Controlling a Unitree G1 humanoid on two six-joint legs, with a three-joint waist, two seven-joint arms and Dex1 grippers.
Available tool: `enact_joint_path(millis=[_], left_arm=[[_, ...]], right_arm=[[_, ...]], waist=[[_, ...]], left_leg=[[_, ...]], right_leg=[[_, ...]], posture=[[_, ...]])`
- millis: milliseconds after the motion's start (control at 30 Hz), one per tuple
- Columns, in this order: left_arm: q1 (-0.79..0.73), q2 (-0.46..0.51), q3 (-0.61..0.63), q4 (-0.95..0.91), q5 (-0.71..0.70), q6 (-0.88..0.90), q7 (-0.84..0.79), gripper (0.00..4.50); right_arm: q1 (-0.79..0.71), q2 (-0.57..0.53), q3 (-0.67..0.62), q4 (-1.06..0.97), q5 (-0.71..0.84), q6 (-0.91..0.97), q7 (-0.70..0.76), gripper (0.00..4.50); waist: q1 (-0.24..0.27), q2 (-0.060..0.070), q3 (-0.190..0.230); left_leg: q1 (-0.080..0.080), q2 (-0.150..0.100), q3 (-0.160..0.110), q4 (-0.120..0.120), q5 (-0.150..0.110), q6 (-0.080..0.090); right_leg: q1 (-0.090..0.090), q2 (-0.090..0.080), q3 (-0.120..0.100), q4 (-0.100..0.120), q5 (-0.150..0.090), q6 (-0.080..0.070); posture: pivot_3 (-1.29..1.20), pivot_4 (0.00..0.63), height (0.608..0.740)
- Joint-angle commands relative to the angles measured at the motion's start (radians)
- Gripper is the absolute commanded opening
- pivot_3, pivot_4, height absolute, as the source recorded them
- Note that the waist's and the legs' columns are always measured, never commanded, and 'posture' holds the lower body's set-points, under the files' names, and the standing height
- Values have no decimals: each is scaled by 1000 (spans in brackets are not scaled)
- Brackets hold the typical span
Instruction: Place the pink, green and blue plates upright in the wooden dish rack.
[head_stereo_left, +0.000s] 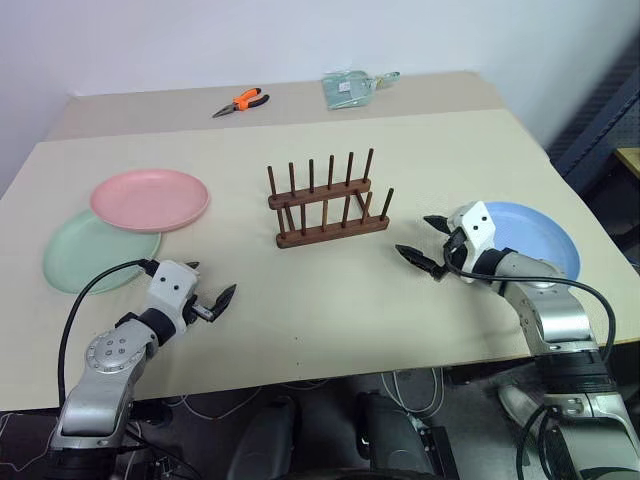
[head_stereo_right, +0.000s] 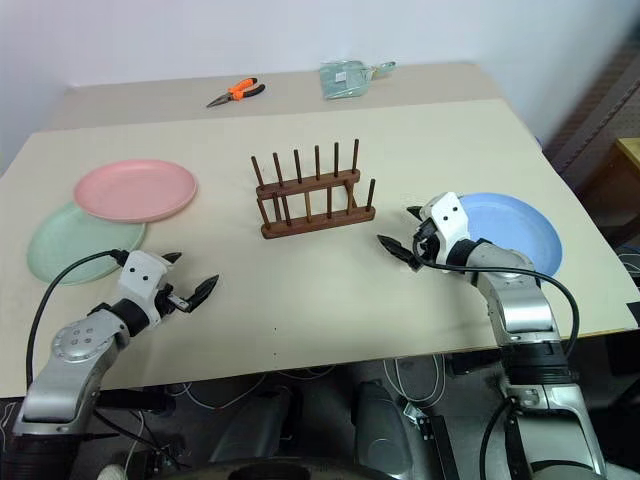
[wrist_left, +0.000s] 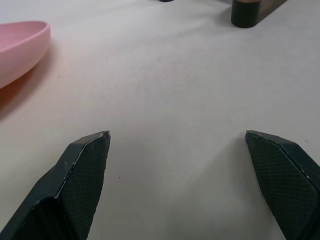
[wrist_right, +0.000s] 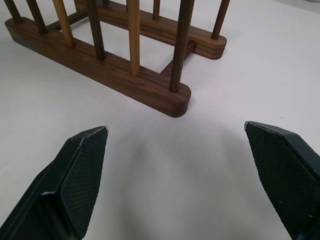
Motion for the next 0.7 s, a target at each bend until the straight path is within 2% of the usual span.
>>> enact_joint_path(millis=[33,367,500,700], left_arm=[[-3,5,4,-32,-3,19,4,4438],[-66,9,-29,-16,-42,55,-49,4438],[-199,15,-115,116,-17,29,-127,4438],[-440,-19,-234,429,31,-70,-239,4438]], right_arm=[[-27,8,-1,-16,-6,-24,-11,4500],[-21,22,16,-17,-8,-6,3,4500],[-5,43,21,-61,-20,5,-44,4500],[53,65,33,-155,-40,19,-113,4500]], waist=[[0,0,0],[0,0,0],[2,0,0],[12,0,0]], left_leg=[[0,0,0,0,0,0],[0,0,0,0,0,0],[0,0,0,0,0,0],[0,-1,0,1,0,0]], right_leg=[[0,0,0,0,0,0],[0,1,0,0,0,0],[0,2,0,0,1,2],[0,2,-1,0,2,3]], posture=[[0,150,739],[0,150,739],[0,150,739],[0,150,739]])
